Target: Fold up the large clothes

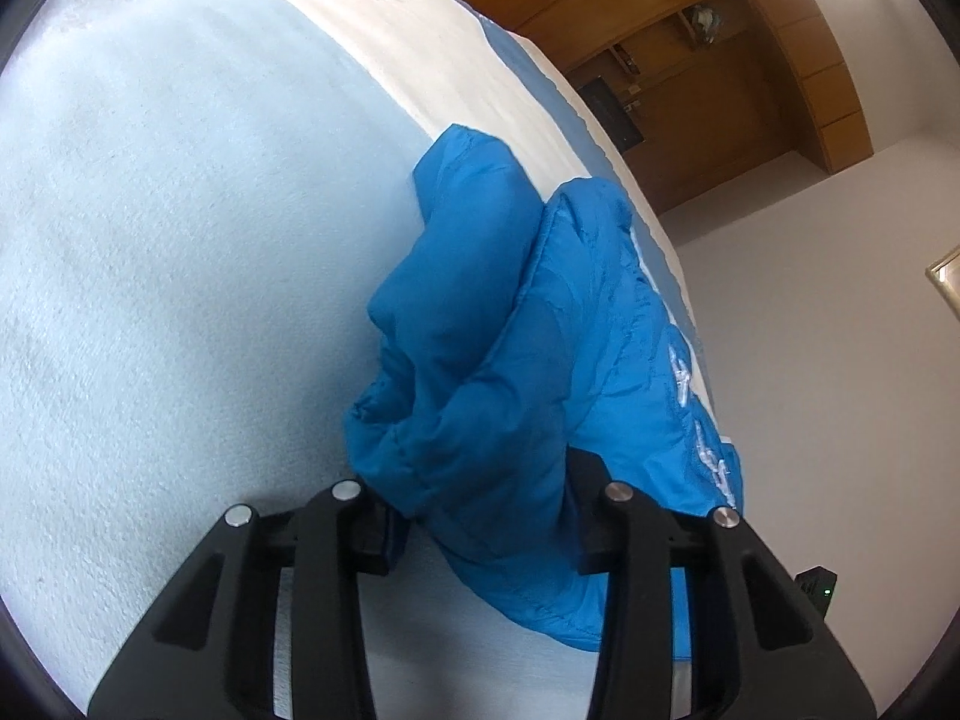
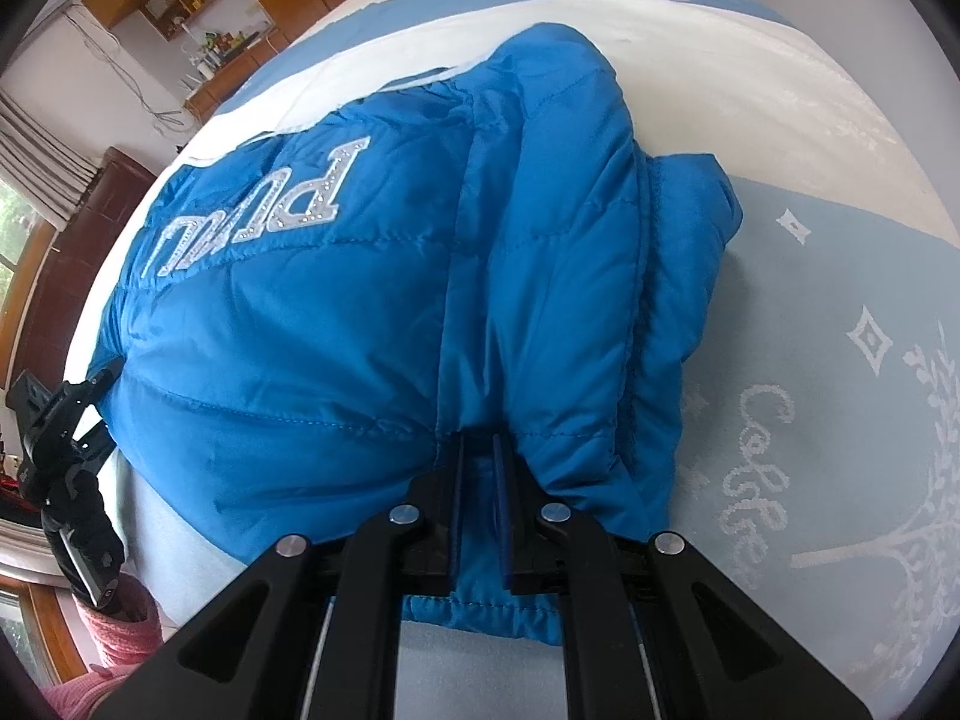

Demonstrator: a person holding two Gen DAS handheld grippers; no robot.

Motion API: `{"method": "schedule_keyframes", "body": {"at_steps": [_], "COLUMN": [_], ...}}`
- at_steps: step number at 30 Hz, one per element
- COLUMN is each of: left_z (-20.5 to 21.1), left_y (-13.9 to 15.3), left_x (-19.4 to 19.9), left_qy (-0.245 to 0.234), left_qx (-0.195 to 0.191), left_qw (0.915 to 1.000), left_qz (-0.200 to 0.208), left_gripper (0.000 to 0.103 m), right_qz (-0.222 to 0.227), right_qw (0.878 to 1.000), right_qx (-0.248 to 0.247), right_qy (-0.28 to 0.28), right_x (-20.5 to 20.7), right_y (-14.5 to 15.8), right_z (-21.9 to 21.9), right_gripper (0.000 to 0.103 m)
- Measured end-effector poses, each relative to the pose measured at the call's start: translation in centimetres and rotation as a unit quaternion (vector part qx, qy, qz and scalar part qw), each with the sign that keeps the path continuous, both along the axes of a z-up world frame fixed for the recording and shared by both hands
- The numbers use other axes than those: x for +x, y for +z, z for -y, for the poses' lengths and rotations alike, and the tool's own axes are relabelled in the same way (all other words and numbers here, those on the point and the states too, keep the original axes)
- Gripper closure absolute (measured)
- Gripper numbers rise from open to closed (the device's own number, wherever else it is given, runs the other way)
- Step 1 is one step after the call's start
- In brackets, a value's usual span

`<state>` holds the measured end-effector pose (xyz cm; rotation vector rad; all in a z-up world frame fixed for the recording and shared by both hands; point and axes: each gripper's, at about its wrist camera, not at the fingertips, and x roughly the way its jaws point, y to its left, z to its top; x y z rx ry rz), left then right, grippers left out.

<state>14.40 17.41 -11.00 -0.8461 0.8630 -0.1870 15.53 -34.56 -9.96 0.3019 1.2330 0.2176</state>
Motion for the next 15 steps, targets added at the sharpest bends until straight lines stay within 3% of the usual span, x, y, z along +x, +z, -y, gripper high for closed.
{"method": "schedule_keyframes", "body": {"at_steps": [3,6,8,12,15], "left_z": [0.2,1.2,2.3,5.9,10.4], "left_y": [1.3,4.2,6.4,11.3,14.8], "left_x": [-0.2,-0.9,-1.3,-2.0,-2.2], "left_qy": [-0.003,-0.013,-0.023,-0.062,-0.107], "left_qx": [0.015,0.045,0.069,0.111,0.157], "left_qw": [0.9997,0.9974,0.9939,0.9813,0.9648], "left_qz": [0.017,0.054,0.083,0.144,0.182], "left_gripper": [0.070,0.073,0.074,0.074,0.074], "right_qz": [-0.001,0.064,0.088,0.076,0.068], "right_qw": [1.000,0.998,0.996,0.997,0.998], "right_qx": [0.016,-0.008,-0.014,-0.004,-0.014], "right_qy": [0.005,0.022,0.015,-0.005,-0.013], "right_x": [0.1,-1.6,-2.3,-2.5,-2.6], "right_y": [1.0,5.2,7.4,9.3,9.8], "right_z": [0.6,1.0,1.9,4.4,5.3], "right_gripper": [0.087,0.078,0.077,0.077,0.077]}}
